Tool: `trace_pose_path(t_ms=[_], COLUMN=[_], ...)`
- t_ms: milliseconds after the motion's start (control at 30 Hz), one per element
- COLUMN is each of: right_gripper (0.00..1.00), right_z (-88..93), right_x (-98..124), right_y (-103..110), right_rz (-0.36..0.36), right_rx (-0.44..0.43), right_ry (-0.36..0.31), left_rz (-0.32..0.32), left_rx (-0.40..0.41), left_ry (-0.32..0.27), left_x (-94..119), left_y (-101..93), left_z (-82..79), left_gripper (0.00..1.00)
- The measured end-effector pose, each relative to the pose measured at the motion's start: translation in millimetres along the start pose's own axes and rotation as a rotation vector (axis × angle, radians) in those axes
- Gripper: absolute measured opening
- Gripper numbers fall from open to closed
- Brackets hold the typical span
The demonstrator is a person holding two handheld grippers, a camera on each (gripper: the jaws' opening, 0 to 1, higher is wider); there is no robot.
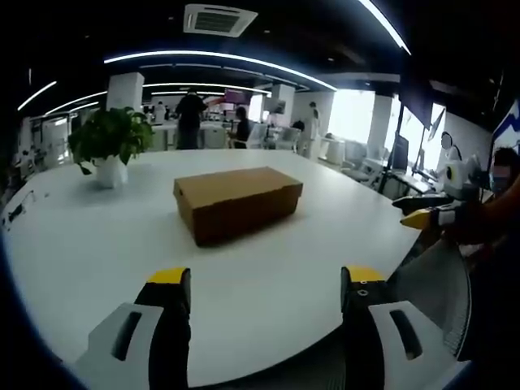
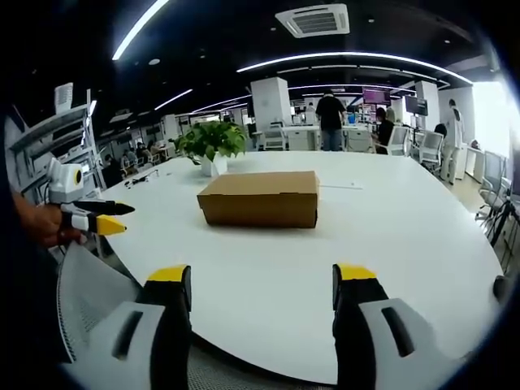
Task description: Operate the shoe box by opening the lid, removing the specified soft item, and placing it in the target area until the item is outside and the box remains undamaged.
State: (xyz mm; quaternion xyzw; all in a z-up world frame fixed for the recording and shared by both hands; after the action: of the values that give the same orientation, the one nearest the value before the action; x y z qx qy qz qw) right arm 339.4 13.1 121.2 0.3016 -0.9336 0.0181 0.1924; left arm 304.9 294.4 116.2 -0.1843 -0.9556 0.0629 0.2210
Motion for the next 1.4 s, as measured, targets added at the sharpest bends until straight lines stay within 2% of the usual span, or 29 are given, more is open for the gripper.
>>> trace_pose_path(t_ms=[400,567,700,933,1167,1400], right_gripper=[0.67,0.69,0.69,0.69,0.69,0.69], right_z=[-1.4,-10.8,-18.1,-36.5,-50.3,-56.7], right_x=[-1,-3,-7,-24,-49,-78], right_y=[-2,-13,-23,-43,-57,-66], right_rz=[0.002,0.012,0.024,0.025,0.006,-0.017], right_rx=[-0.014,-0.031,-0.017,0.038,0.092,0.122], right_ry=[0.004,-0.003,-0.006,-0.007,0.0,0.021], left_rz=[0.006,0.005,-0.01,-0.03,-0.047,-0.07], left_rx=[0.001,-0.003,-0.007,-0.03,-0.043,-0.039], left_ry=[0.0,-0.013,-0.028,-0.055,-0.059,-0.059], left_x=[-3,-5,-10,-22,-35,-52], left_y=[1.0,5.3,18.8,35.9,48.9,65.9], left_z=[-2.6,-12.5,-25.5,-50.1,-60.5,-70.2], left_gripper=[0.76,0.77,0.77,0.77,0.77,0.77])
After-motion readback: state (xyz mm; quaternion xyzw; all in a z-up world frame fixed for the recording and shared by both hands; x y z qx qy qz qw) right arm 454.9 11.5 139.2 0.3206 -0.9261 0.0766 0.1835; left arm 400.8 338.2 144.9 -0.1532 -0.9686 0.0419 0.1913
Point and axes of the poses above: the point that each gripper's makers call its tool centre point, and the gripper's own axes: x roughly backward along the fingers, y roughly to its left, z roughly out of its underside, the point moved 3 cm from there along x, roughly backward along the fingers, and after that the axes turned 3 degrees about x, right-handed, at the moved point
